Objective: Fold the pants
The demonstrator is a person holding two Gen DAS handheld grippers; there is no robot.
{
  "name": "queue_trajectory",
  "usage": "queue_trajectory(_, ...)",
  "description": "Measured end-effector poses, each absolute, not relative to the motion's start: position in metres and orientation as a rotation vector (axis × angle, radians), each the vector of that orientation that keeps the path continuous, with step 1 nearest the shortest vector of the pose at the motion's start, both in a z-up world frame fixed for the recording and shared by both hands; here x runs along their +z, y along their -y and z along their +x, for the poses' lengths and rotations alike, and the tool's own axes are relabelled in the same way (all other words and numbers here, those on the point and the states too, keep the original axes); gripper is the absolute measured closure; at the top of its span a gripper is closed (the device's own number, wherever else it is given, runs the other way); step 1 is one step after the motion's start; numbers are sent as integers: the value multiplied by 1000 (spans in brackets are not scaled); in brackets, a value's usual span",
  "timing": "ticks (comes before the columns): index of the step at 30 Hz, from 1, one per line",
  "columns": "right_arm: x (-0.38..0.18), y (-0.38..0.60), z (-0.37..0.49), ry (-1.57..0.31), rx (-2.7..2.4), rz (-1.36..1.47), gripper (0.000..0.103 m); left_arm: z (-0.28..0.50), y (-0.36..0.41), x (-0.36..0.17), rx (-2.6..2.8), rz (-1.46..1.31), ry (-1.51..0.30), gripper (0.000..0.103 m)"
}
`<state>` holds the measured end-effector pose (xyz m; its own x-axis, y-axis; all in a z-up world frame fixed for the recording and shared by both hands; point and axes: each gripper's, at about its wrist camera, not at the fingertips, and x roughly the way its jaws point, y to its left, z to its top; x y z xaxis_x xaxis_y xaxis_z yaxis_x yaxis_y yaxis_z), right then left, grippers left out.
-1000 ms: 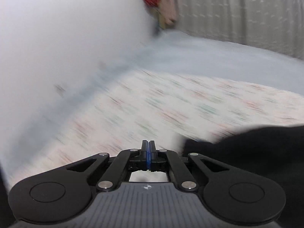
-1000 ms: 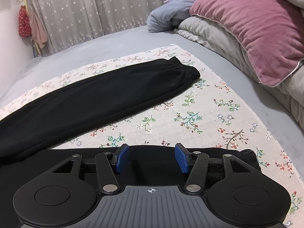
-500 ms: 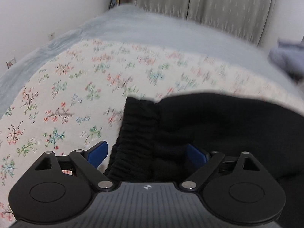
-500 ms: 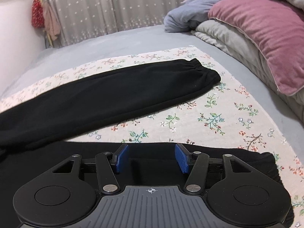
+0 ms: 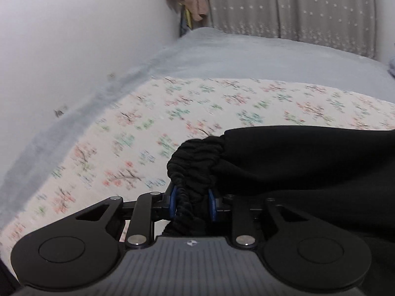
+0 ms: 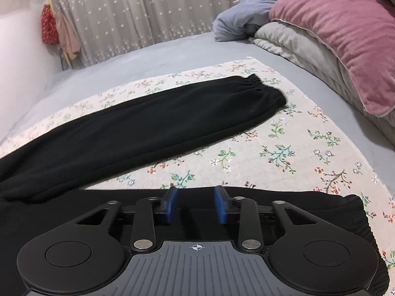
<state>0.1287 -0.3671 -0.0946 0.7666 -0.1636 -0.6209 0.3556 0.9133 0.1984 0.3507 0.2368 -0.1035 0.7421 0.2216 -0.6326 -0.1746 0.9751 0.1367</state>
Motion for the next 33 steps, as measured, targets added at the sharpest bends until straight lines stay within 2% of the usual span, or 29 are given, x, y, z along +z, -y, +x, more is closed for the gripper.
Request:
queue_trajectory(4,-96,368,130,-641,-283,332,74,363,-233,-118,204,86,-728,62)
queue_trajectory(7,-97,371,136,-655,-295,314,72,364,-224,-122,169,143,-736,46)
queue_trajectory(9,-89,390,143,-638,-322,330,68,364,-240,-110,134,49,-740,39)
queue_trajectory(10,-83,404,146,-621,-337,347,60,365,-252,-102,116,-23,-735,30)
queue_trajectory(11,-78,420,152,-603,-350,364,45,365,-263,-94,104,-95,-718,22)
queue_trajectory(13,-69,450,174,-575,-353,366,29,369,-284,-84,79,-222,-713,14)
queue_trajectory(15,-67,476,210,-591,-376,337,31,372,-292,-79,65,-285,-714,12)
queue_trajectory(18,-73,503,271,-652,-382,300,31,375,-289,-83,74,-263,-763,1)
queue_trajectory(21,-88,513,315,-701,-368,281,31,375,-283,-103,48,-130,-879,0)
queue_trajectory(24,-107,507,340,-745,-366,212,35,368,-289,-105,32,-99,-868,0)
queue_trajectory(25,-109,500,344,-740,-362,147,43,365,-293,-100,10,-141,-839,0)
queue_trajectory(26,-110,496,346,-728,-338,101,67,361,-299,-95,-10,-187,-810,0)
queue_trajectory(27,-108,493,347,-726,-301,96,79,357,-305,-89,-12,-228,-779,0)
queue_trajectory(28,-105,490,348,-727,-297,84,83,353,-311,-84,0,-255,-754,0)
queue_trajectory(33,-78,471,350,-645,-344,-87,85,358,-319,-76,38,-284,-704,0)
